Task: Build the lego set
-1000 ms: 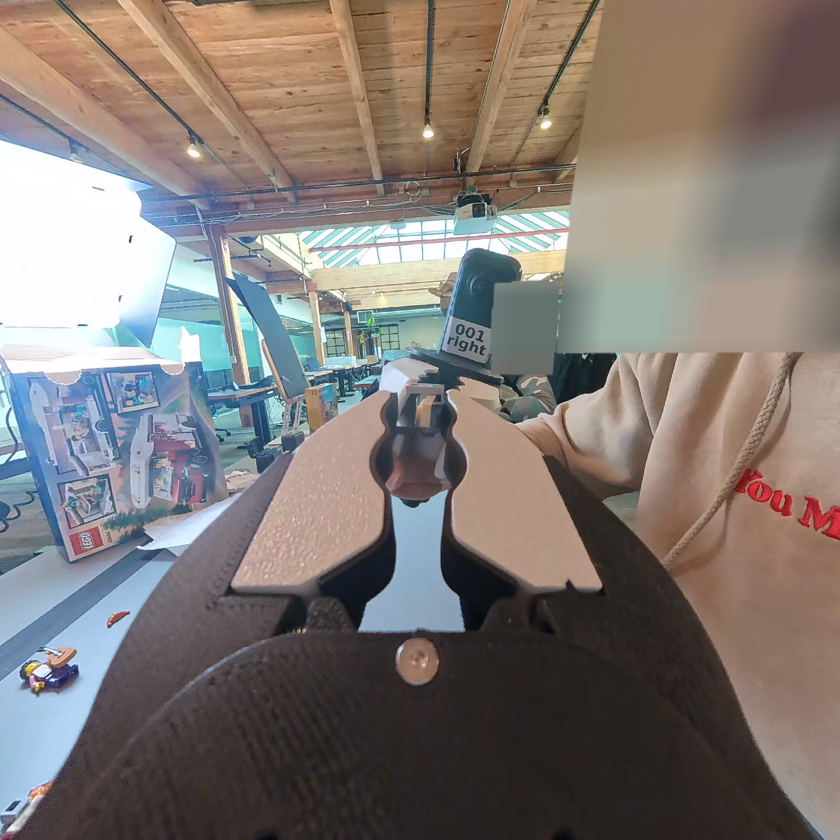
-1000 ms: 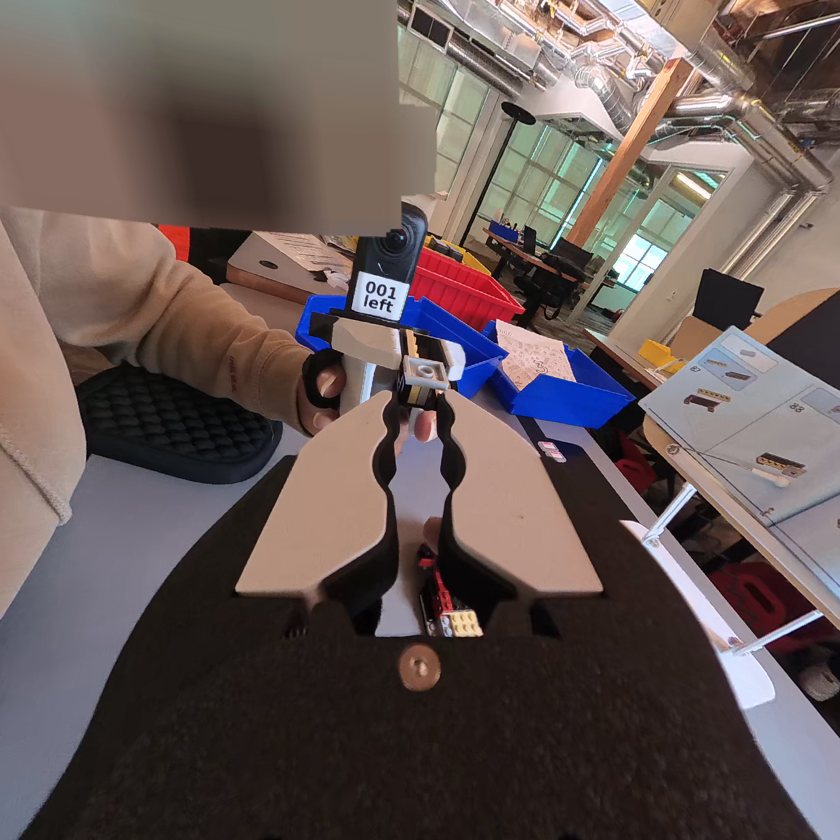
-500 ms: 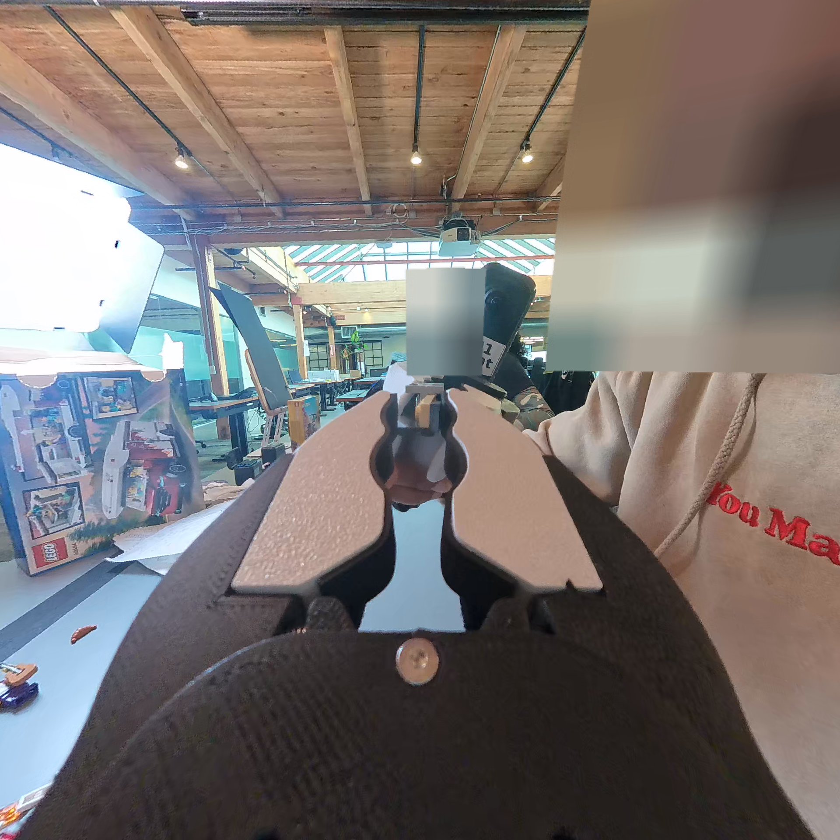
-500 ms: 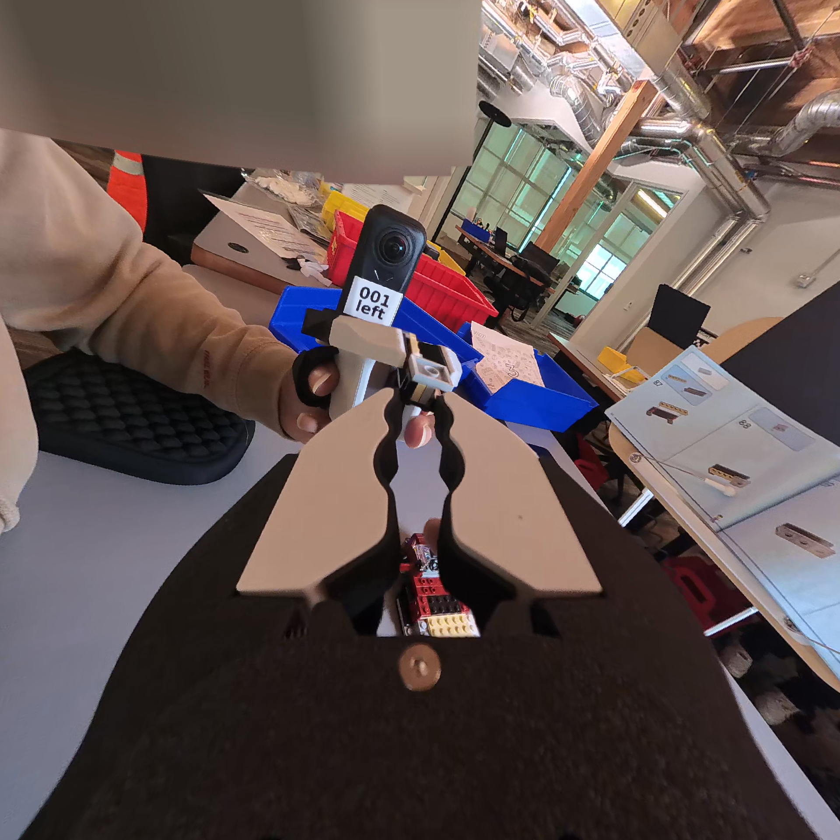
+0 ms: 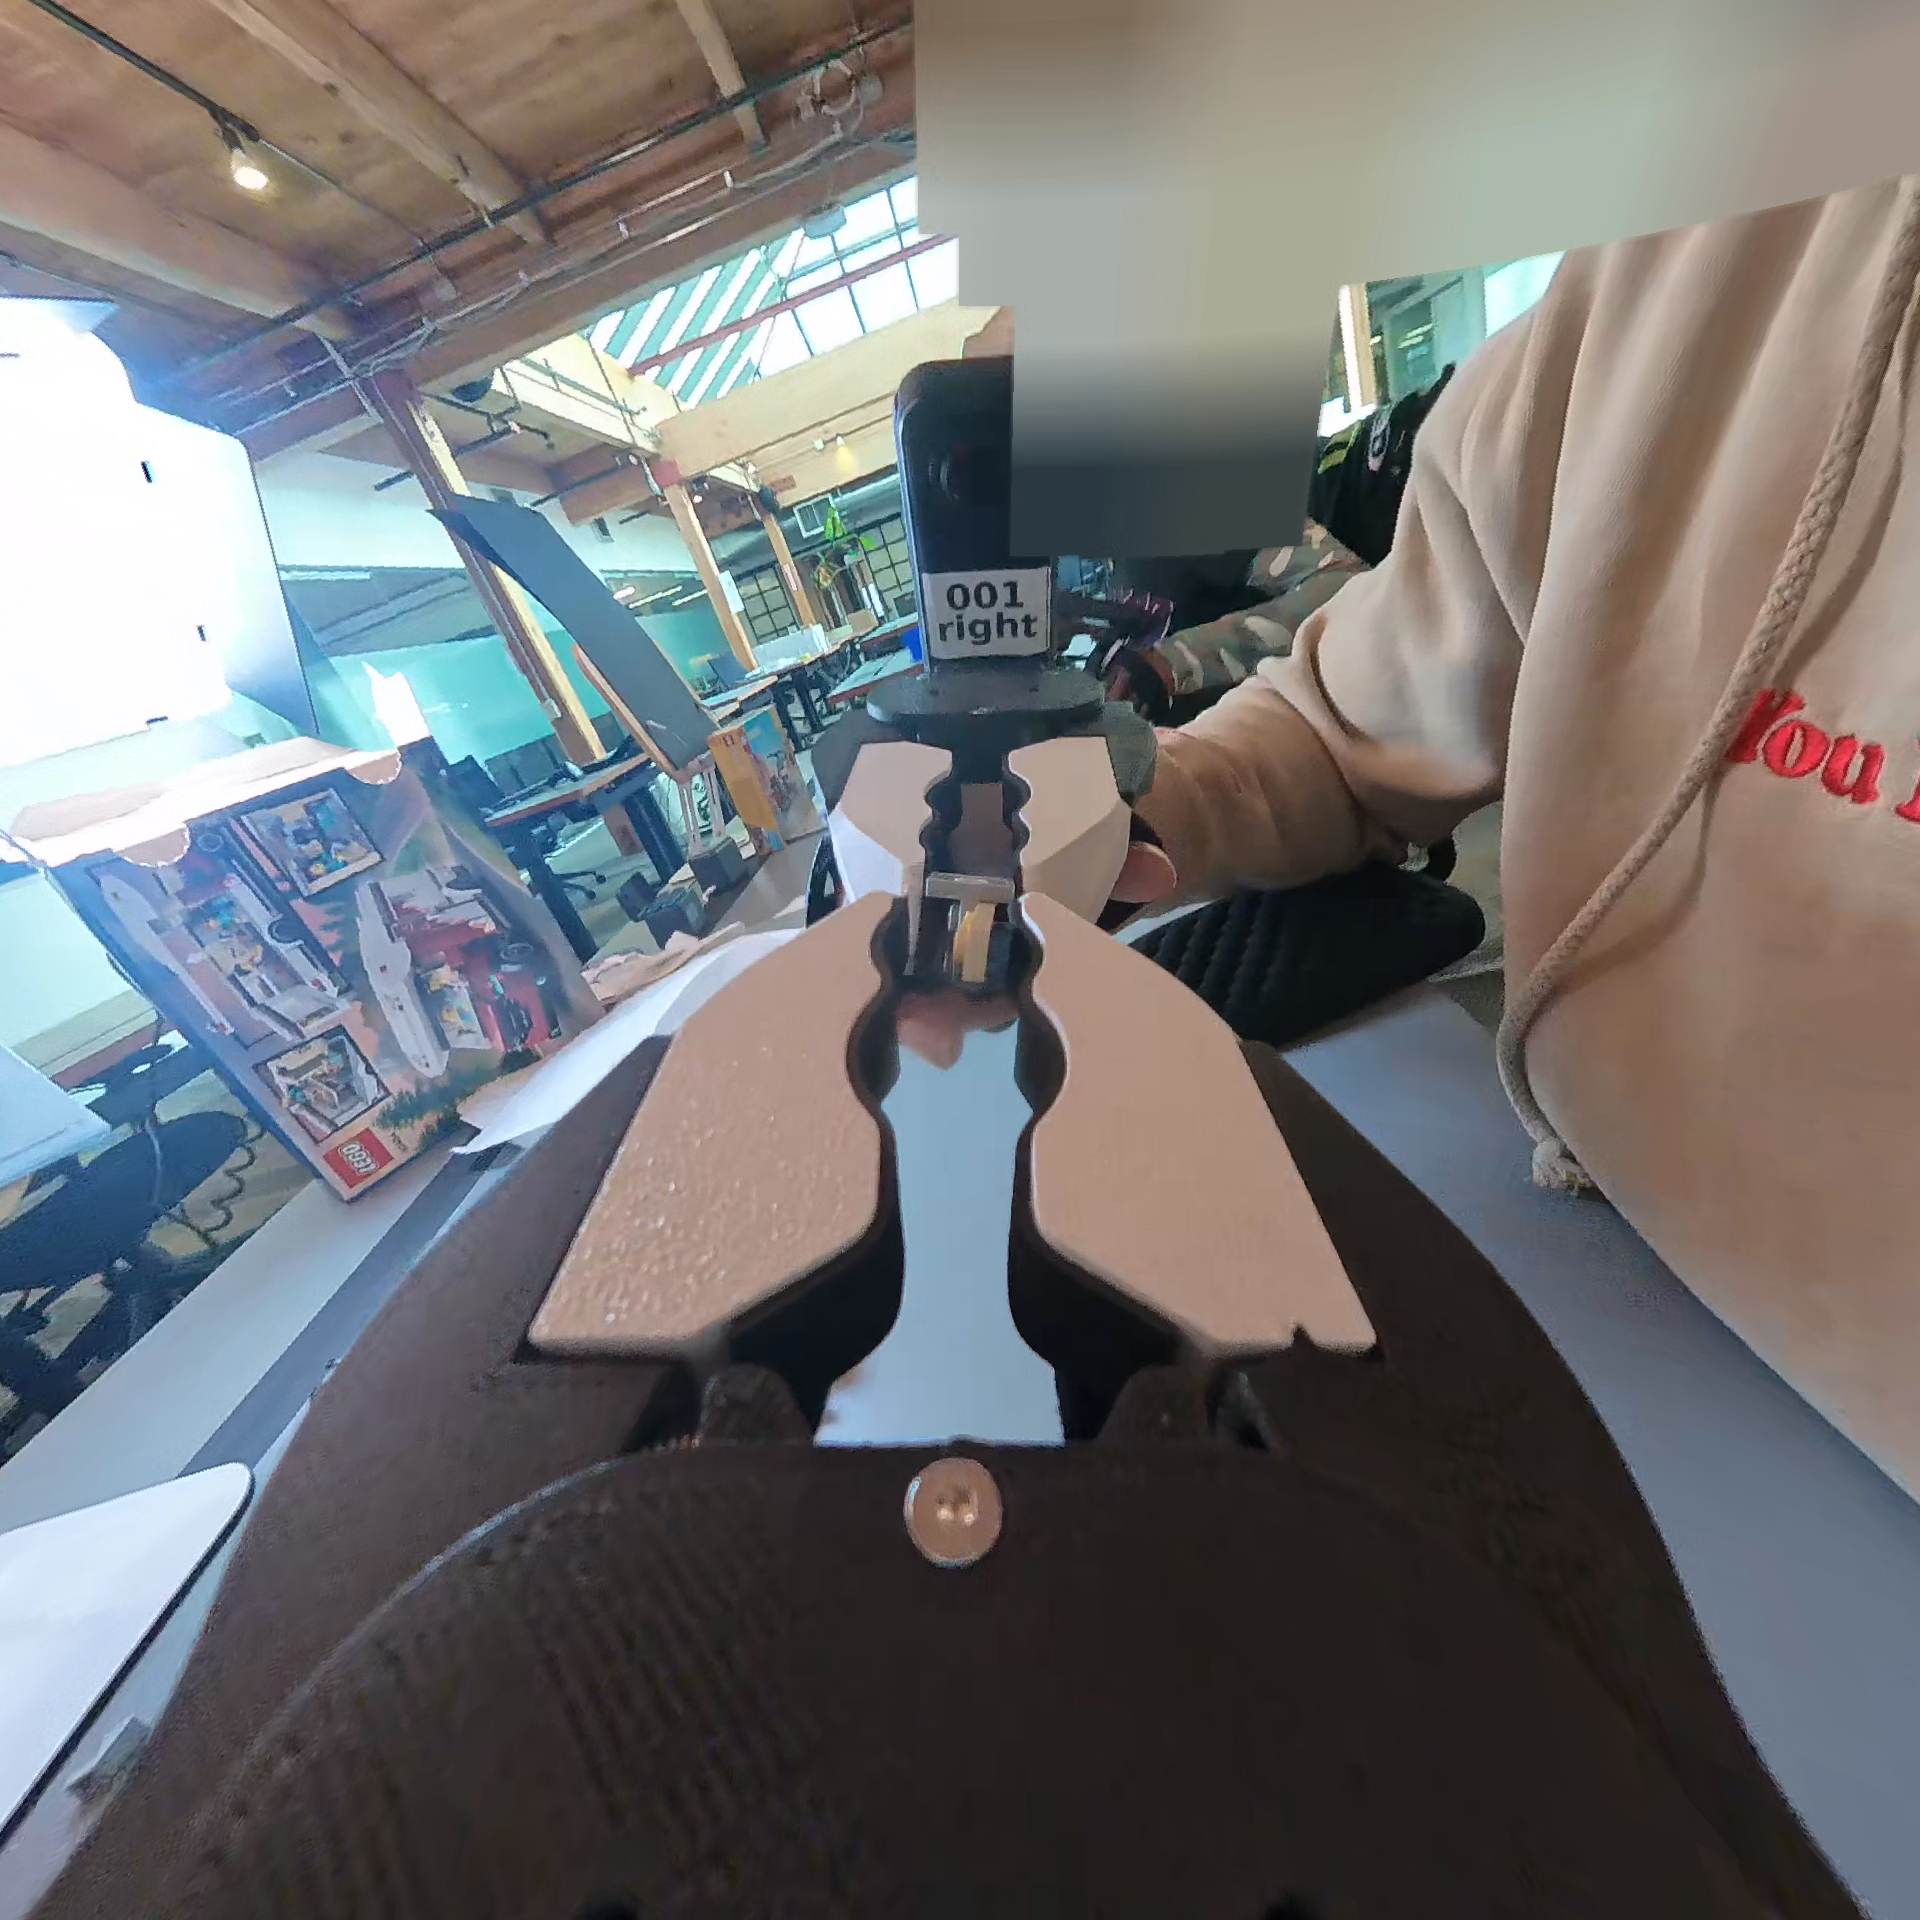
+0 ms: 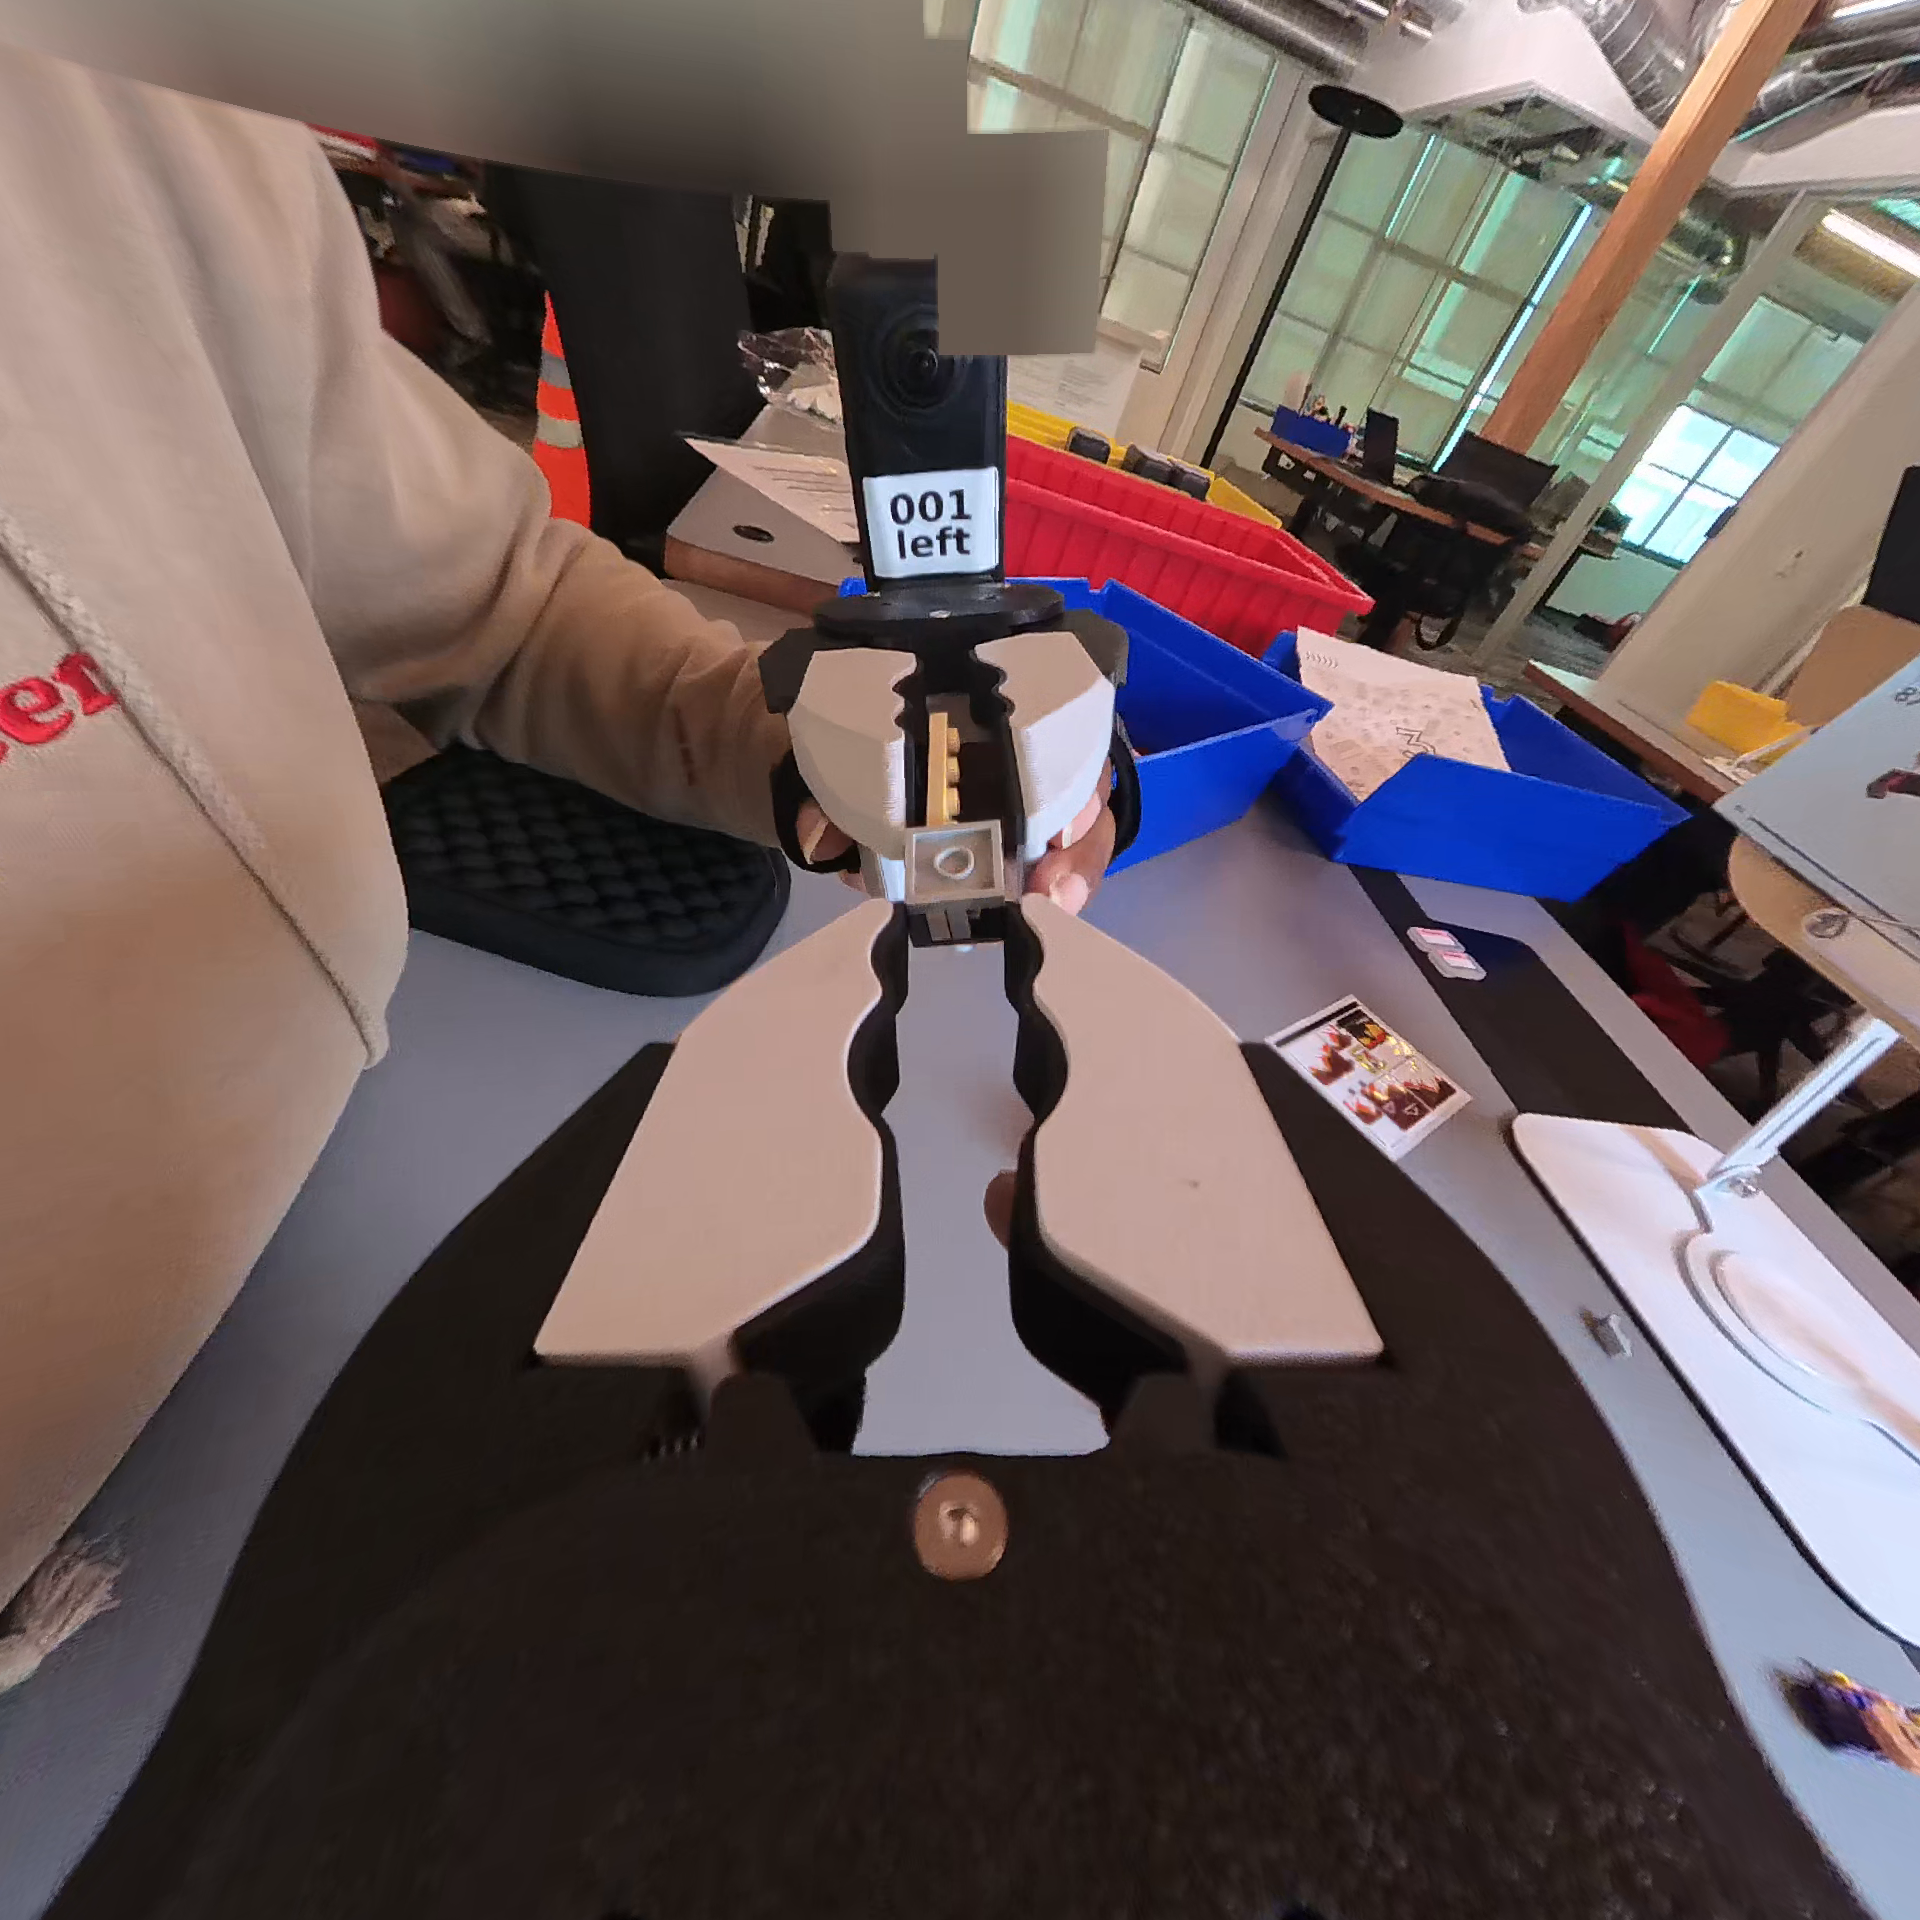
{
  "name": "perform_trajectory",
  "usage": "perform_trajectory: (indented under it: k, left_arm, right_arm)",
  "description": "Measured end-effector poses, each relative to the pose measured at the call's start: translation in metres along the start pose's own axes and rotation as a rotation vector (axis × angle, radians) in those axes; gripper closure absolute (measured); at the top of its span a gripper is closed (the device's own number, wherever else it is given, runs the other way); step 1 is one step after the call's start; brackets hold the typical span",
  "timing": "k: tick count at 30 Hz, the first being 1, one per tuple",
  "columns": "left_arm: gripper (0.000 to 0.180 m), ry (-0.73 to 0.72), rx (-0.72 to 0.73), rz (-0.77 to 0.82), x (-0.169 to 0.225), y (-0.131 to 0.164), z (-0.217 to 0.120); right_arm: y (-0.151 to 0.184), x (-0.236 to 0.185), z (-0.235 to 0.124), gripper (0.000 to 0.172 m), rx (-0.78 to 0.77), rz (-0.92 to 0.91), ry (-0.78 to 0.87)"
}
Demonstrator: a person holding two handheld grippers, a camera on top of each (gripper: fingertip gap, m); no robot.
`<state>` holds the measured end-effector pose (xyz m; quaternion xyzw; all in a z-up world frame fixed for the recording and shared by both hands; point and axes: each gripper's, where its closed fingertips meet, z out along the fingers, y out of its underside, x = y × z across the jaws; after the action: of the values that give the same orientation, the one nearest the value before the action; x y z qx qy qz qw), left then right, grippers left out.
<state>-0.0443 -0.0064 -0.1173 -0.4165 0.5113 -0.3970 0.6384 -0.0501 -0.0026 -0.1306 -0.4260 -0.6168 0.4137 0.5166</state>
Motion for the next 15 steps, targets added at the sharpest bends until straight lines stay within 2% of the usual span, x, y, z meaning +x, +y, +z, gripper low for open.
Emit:
perform_trajectory:
  k: [5, 8, 12, 15]
  left_arm:
    - [0.16, -0.018, -0.152, -0.099, -0.002, 0.033, -0.001]
    - [0.154, 0.014, -0.277, -0.269, 0.004, 0.064, -0.004]
    - [0.151, 0.112, -0.262, -0.567, 0.015, 0.075, -0.008]
    - [0.157, 0.126, -0.235, -0.698, 0.012, 0.076, -0.007]
  right_arm:
    - [0.027, 0.002, -0.002, 0.154, -0.089, -0.109, 0.068]
    - [0.047, 0.004, -0.008, 0.155, -0.153, -0.243, 0.118]
    - [0.063, 0.0, -0.01, 0.155, -0.207, -0.458, 0.167]
    - [0.068, -0.002, -0.005, 0.155, -0.224, -0.598, 0.192]
